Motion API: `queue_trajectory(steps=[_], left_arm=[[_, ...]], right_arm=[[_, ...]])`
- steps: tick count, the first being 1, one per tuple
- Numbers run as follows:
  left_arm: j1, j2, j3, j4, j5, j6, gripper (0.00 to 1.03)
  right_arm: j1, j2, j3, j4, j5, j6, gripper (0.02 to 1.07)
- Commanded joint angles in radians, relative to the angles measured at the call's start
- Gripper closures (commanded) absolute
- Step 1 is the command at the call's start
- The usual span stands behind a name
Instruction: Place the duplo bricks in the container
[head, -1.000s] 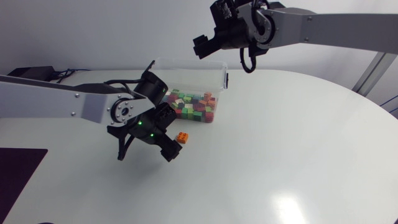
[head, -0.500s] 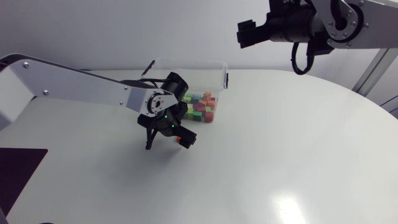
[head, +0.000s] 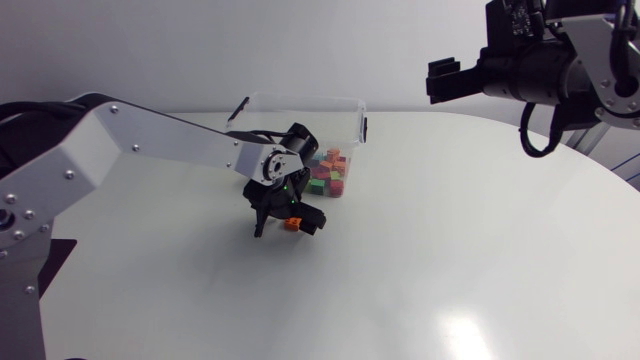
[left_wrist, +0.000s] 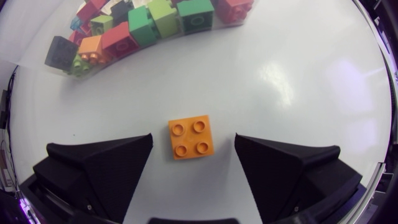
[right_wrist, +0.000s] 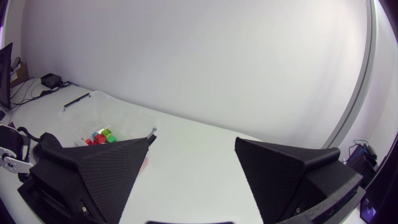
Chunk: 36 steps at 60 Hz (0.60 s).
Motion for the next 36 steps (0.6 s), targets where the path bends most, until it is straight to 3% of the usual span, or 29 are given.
queue_trajectory(steps=[1,8,9,13,14,15,22,36], left_arm=[[-0.002,0.044,0.038,-0.025,-0.008,-0.045,0.22],[-0.002,0.048,0.04,-0.025,-0.008,-0.057,0.37],[0.001,0.05,0.041,-0.025,-0.008,-0.063,0.43],[0.003,0.051,0.04,-0.025,-0.008,-0.068,0.52],[0.003,0.051,0.036,-0.025,-0.008,-0.074,0.61],[0.003,0.05,0.036,-0.023,-0.008,-0.077,0.63],[0.009,0.056,0.043,-0.022,-0.007,-0.085,0.64],[0.018,-0.03,0.032,-0.072,0.016,-0.089,0.78]], right_arm=[[-0.018,-0.04,-0.047,0.005,0.007,-0.004,0.07],[-0.049,-0.083,-0.093,0.003,-0.006,-0.014,0.07],[-0.052,-0.088,-0.099,0.003,-0.007,-0.015,0.07],[-0.064,-0.102,-0.119,0.005,-0.013,-0.018,0.07],[-0.072,-0.112,-0.129,0.005,-0.019,-0.018,0.07],[-0.074,-0.115,-0.133,0.005,-0.022,-0.018,0.07],[-0.086,-0.161,-0.176,0.005,-0.025,-0.026,0.07],[-0.136,-0.255,-0.231,-0.036,-0.061,-0.05,0.07]])
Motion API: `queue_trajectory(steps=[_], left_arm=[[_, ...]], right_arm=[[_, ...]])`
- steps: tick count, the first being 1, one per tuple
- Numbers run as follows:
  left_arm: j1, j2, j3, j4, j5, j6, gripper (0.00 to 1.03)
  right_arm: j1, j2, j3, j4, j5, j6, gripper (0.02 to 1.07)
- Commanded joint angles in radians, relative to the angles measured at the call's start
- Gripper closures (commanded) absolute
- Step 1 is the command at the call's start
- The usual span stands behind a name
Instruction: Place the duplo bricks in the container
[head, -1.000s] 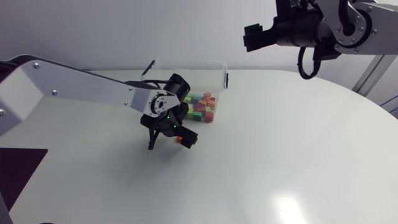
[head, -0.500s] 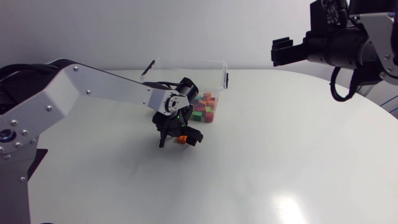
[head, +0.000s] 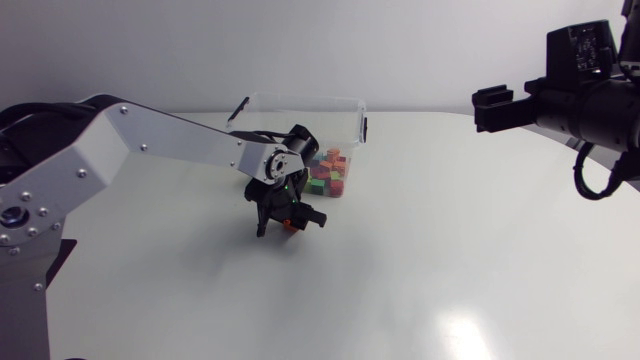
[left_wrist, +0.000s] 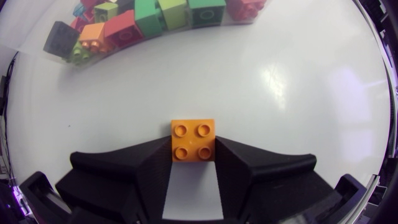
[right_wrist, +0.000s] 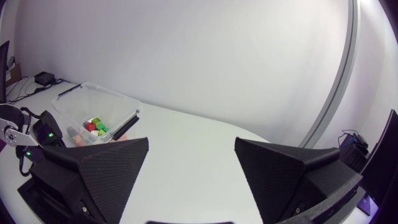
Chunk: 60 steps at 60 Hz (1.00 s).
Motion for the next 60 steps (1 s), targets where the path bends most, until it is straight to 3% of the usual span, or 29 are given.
queue_trajectory(steps=[1,10,25,37,60], left_arm=[[0.014,-0.068,0.003,-0.044,0.013,-0.02,0.78],[0.039,-0.26,-0.017,-0.049,0.013,0.027,0.78],[0.103,-0.424,0.107,-0.067,0.013,0.11,0.77],[0.117,-0.398,0.204,-0.051,0.013,0.124,0.77],[0.158,-0.246,0.279,0.104,0.013,0.153,0.76]], right_arm=[[-0.019,-0.038,-0.035,-0.03,-0.015,-0.023,0.07],[-0.031,-0.117,-0.093,-0.056,-0.023,-0.039,0.07],[-0.036,-0.194,-0.199,-0.056,-0.017,-0.043,0.07],[-0.04,-0.288,-0.277,-0.043,0.01,-0.045,0.07],[-0.077,-0.444,-0.38,-0.039,0.017,-0.032,0.07]])
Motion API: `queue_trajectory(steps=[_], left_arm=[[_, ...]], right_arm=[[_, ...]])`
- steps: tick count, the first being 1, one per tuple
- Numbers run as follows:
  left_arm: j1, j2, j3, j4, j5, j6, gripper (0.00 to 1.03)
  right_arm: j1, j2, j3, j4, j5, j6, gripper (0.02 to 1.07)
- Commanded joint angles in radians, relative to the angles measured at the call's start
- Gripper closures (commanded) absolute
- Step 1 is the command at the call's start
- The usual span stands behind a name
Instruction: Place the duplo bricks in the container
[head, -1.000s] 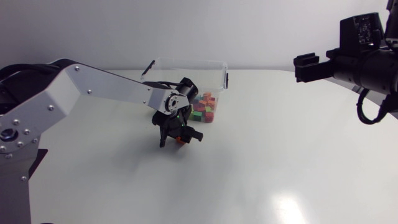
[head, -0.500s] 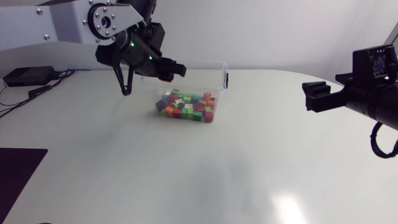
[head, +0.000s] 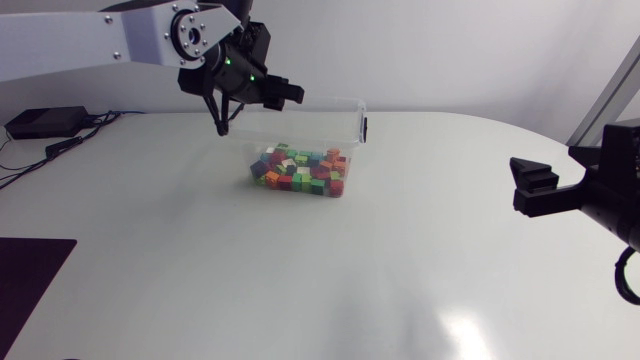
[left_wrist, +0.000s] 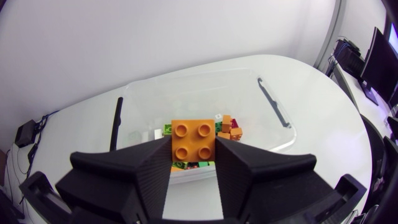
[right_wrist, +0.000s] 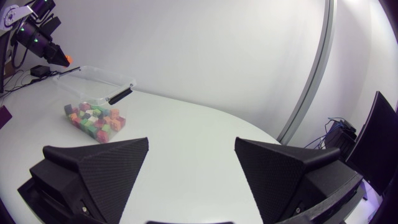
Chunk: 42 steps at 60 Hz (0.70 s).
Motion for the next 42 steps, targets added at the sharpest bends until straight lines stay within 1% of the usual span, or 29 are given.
queue_trajectory(steps=[1,5,12,16,20,24,26,28,30,33,35,42], left_arm=[[0.014,0.043,0.062,0.023,0.006,0.018,0.76],[0.019,0.064,0.082,0.041,0.006,0.021,0.76],[0.019,0.122,0.156,0.029,0.006,0.029,0.76],[0.014,0.159,0.211,-0.016,0.006,0.033,0.76],[0.007,0.219,0.306,-0.092,0.006,0.038,0.75],[0.004,0.231,0.332,-0.105,0.006,0.043,0.73],[0.004,0.236,0.344,-0.114,0.006,0.044,0.7],[0.002,0.247,0.367,-0.131,0.006,0.049,0.59],[-0.001,0.251,0.379,-0.137,0.006,0.055,0.45],[-0.006,0.26,0.395,-0.146,0.005,0.073,0.18],[-0.009,0.263,0.396,-0.146,0.005,0.086,0.03],[-0.016,0.263,0.396,-0.155,0.005,0.11,0.03]], right_arm=[[-0.012,-0.024,-0.024,0.001,0.008,-0.006,0.07],[-0.016,-0.047,-0.033,-0.004,0.008,-0.011,0.07],[-0.018,-0.083,-0.062,-0.015,0.008,-0.018,0.07],[-0.025,-0.123,-0.103,0.002,0.012,-0.006,0.07],[-0.038,-0.155,-0.136,0.01,0.012,0.011,0.07],[-0.042,-0.187,-0.156,0.011,0.007,0.021,0.07],[-0.045,-0.19,-0.163,0.01,0.007,0.028,0.07],[-0.05,-0.198,-0.173,0.014,0.012,0.043,0.07],[-0.055,-0.202,-0.182,0.022,0.012,0.044,0.07],[-0.055,-0.207,-0.189,0.02,0.01,0.044,0.07],[-0.052,-0.209,-0.192,0.017,0.01,0.044,0.07],[-0.05,-0.216,-0.191,0.007,0.01,0.044,0.07]])
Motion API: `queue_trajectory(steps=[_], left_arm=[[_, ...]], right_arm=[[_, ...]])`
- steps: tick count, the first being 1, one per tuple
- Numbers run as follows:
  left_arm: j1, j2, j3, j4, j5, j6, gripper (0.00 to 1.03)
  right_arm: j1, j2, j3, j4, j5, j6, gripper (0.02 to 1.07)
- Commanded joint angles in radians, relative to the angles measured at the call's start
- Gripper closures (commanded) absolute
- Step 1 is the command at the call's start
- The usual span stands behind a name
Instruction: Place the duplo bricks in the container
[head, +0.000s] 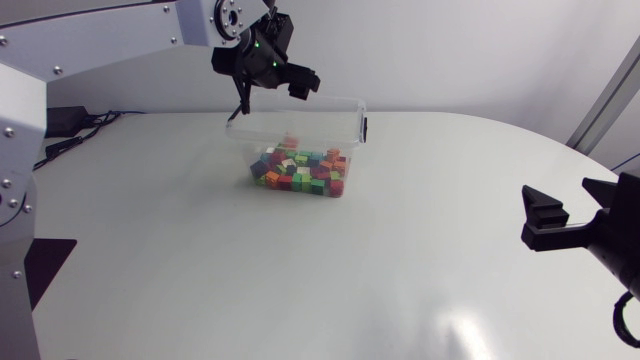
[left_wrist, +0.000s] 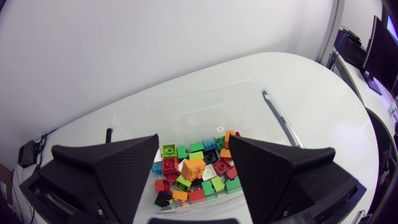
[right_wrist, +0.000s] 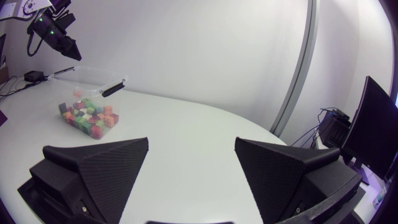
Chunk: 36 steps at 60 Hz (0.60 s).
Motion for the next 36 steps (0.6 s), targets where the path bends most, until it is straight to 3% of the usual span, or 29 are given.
queue_trajectory(steps=[1,8,23,34,36], left_arm=[[-0.009,0.02,0.031,-0.021,0.004,0.03,0.03],[0.008,-0.053,0.015,-0.079,0.004,0.04,0.04],[0.094,-0.345,-0.192,-0.073,0.006,0.058,0.04],[0.149,-0.512,-0.364,0.0,0.004,0.058,0.04],[0.154,-0.567,-0.437,0.054,0.006,0.072,0.04]], right_arm=[[-0.002,-0.012,-0.023,0.002,0.007,0.021,0.07],[-0.005,-0.035,-0.013,-0.007,0.007,0.007,0.07],[-0.008,-0.058,-0.025,-0.009,0.007,-0.004,0.07],[-0.008,-0.115,-0.054,-0.01,0.009,-0.002,0.07],[-0.01,-0.127,-0.06,-0.013,0.009,-0.002,0.07]])
